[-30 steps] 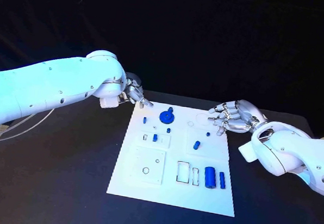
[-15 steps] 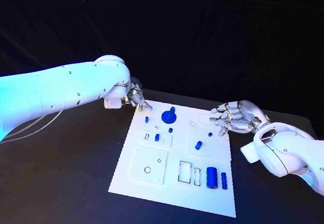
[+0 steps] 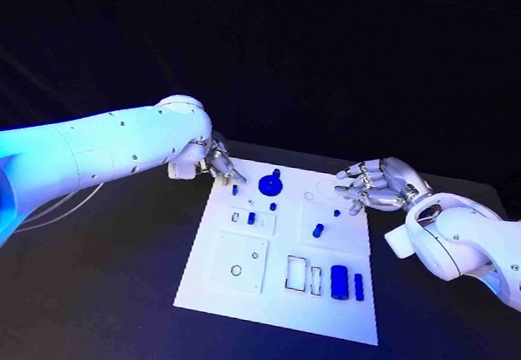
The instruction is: Assemble the parts on the task board
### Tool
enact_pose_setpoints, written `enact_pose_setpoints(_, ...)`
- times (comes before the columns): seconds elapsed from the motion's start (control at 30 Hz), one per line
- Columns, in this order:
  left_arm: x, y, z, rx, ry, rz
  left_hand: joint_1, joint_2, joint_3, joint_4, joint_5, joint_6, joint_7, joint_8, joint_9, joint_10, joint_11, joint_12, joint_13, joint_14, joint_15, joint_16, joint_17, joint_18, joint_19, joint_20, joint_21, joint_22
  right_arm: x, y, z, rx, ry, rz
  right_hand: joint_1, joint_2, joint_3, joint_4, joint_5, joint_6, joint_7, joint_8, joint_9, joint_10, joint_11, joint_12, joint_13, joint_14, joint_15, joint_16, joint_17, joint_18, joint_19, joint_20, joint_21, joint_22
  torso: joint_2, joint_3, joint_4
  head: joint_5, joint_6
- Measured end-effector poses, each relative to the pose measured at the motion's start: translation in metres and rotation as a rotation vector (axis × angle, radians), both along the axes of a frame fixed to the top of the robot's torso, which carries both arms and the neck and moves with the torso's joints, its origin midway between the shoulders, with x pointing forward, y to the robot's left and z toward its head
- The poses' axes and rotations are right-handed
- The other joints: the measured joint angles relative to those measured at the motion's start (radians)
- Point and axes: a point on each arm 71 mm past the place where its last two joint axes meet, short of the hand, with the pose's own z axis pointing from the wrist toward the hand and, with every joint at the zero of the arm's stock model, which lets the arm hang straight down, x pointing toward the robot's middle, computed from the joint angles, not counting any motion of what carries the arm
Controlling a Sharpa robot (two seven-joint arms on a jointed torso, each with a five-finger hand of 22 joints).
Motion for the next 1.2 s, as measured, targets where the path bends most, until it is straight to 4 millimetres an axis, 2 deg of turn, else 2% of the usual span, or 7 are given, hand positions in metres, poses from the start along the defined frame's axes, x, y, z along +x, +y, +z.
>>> enact_pose_setpoints(0.27,0.0004,-0.0005,-0.0023,0.012,0.009,-0.01,-0.004,0.004,-0.007,0.001,0.0,0.0,0.0,0.0,0.0,0.0,0.0,0.0,-0.001,0.0,0.0,0.0,0.0,0.0,0.0,0.0,0.0,0.0,-0.0001,0.0003,0.0001,0.001,0.0,0.001,0.0,0.0,0.003,0.003,0.0,0.0,0.0,0.0,0.0,0.0,0.0,0.0,0.0,0.0,0.0,0.0,0.0,0.0,0.0,0.0,0.0,0.0,0.001,-0.001,0.0002,0.0,-0.001)
enact_pose_setpoints(0.6,-0.0002,-0.0021,-0.0035,0.018,0.015,-0.023,-0.004,0.004,-0.01,-0.002,0.0,0.0,0.0,0.0,0.0,0.0,0.0,0.0,-0.002,0.0,0.0,0.0,0.0,0.0,0.0,0.0,0.0,0.0,-0.0001,0.0007,0.0001,0.002,-0.001,0.002,0.0,0.0,0.003,0.003,0.0,0.0,0.0,0.0,-0.001,0.0,0.0,0.0,0.0,0.0,0.0,0.0,0.0,0.0,0.0,0.0,0.0,0.0,0.0,0.0006,-0.0003,0.002,-0.003)
enact_pose_setpoints(0.8,-0.0007,-0.0035,-0.0041,0.017,0.02,-0.031,0.031,0.039,-0.01,-0.002,0.0,0.0,0.0,0.006,0.001,0.0,0.0,0.0,-0.001,0.0,0.0,0.0,0.0,0.0,0.0,0.0,0.0,0.0,-0.0001,0.0009,0.0001,0.002,-0.001,0.002,0.0,0.0,0.003,0.003,0.0,0.0,0.0,0.0,-0.001,0.0,0.0,0.0,0.0,0.0,0.0,0.0,0.0,0.0,0.0,0.0,0.0,0.0,0.0,0.0012,-0.0009,0.002,-0.005)
enact_pose_setpoints(1.2,-0.0012,-0.0073,-0.0053,0.014,0.026,-0.043,0.058,0.047,-0.01,-0.002,0.0,0.0,0.0,0.006,0.001,0.0,0.0,0.005,0.001,0.0,0.0,0.0,0.0,0.0,0.0,0.0,0.0,0.0,-0.0001,0.0017,0.0001,0.002,-0.001,0.004,-0.004,0.004,0.0,0.006,0.0,0.0,0.0,0.0,-0.001,0.0,0.0,0.0,-0.001,0.0,0.0,-0.004,0.0,0.0,0.0,0.0,0.0,0.0,0.001,0.0006,-0.0004,0.0,-0.007)
